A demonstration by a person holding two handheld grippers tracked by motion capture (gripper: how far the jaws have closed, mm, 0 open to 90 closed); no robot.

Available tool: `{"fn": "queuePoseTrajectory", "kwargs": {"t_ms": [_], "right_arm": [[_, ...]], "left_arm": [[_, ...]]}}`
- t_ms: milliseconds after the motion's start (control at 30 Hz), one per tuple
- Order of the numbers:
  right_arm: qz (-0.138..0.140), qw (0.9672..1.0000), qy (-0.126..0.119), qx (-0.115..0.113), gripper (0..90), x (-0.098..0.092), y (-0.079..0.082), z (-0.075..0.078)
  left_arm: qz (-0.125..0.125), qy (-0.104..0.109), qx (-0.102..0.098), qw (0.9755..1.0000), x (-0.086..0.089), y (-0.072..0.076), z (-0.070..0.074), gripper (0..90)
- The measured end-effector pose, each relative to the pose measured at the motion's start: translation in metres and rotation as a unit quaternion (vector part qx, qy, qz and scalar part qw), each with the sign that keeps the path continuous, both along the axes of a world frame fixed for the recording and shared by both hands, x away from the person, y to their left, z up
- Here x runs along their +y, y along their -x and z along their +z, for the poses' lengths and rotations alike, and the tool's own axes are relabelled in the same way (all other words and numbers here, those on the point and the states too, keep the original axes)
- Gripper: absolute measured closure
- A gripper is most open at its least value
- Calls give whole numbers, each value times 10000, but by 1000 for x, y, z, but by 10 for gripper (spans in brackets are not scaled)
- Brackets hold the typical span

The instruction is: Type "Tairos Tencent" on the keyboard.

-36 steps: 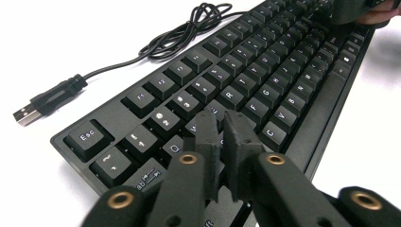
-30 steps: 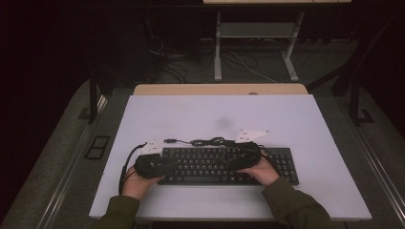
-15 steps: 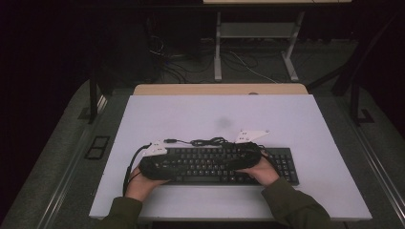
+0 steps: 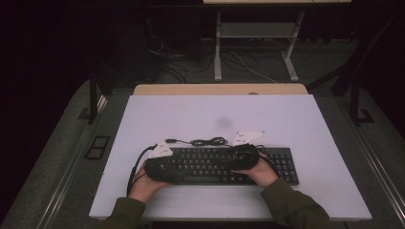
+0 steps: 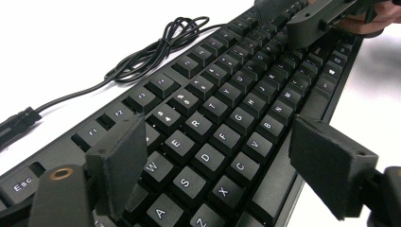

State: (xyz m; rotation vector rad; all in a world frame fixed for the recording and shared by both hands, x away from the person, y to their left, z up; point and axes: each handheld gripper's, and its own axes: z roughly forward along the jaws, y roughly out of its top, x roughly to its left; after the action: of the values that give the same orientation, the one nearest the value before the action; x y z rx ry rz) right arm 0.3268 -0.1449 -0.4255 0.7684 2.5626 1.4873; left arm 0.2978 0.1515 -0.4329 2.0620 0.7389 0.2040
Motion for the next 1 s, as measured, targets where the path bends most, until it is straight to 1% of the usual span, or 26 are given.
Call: {"fn": "queuePoseTrajectory", "kwargs": {"t_ms": [33, 67, 100, 133, 167, 200, 233, 267, 367, 467, 500, 633, 667, 767, 1000], "right_arm": [[10, 10000, 22, -6, 614, 0, 0, 0], [10, 10000, 22, -6, 614, 0, 0, 0], [18, 10000, 35, -10, 642, 1, 0, -1], [7, 10000, 63, -11, 705, 1, 0, -1], [7, 10000, 63, -11, 705, 1, 0, -1], [-1, 10000, 87, 9, 762, 2, 0, -1], [-1, 10000, 87, 9, 762, 2, 0, -1], [-9, 9999, 118, 5, 820, 2, 0, -1], [-7, 9999, 160, 26, 884, 3, -1, -1], [15, 9998, 184, 62, 892, 4, -2, -2], [33, 9996, 260, 88, 893, 6, -4, -3], [37, 9994, 337, 110, 893, 9, -6, -4], [40, 9990, 416, 134, 893, 13, -8, -6], [30, 9986, 502, 177, 893, 16, -9, -9], [31, 9979, 611, 209, 893, 17, -10, -12]], "left_arm": [[2, 19, -6, 10000, -1, 0, 0, 183], [6, 19, -7, 10000, -1, 0, 0, 183], [7, 25, -13, 10000, -1, 0, -1, 176], [12, 27, -10, 10000, -1, 0, -1, 156], [18, 34, -11, 10000, -1, 0, -1, 156], [20, 35, -14, 10000, -2, 0, -1, 143], [22, 30, -16, 10000, -2, 0, -1, 143], [25, 24, -20, 10000, -2, 0, -1, 134], [20, 11, -8, 10000, -2, 0, -1, 133], [4, -6, -14, 10000, -2, 0, -2, 133], [2, -8, -17, 10000, -2, 0, -2, 133], [16, 26, -21, 10000, -3, 0, -1, 133], [9, 18, -31, 10000, -2, 0, -1, 133], [-4, 9, -44, 10000, -2, 0, -1, 133], [-9, 16, -27, 10000, -2, 0, -1, 133]]}}
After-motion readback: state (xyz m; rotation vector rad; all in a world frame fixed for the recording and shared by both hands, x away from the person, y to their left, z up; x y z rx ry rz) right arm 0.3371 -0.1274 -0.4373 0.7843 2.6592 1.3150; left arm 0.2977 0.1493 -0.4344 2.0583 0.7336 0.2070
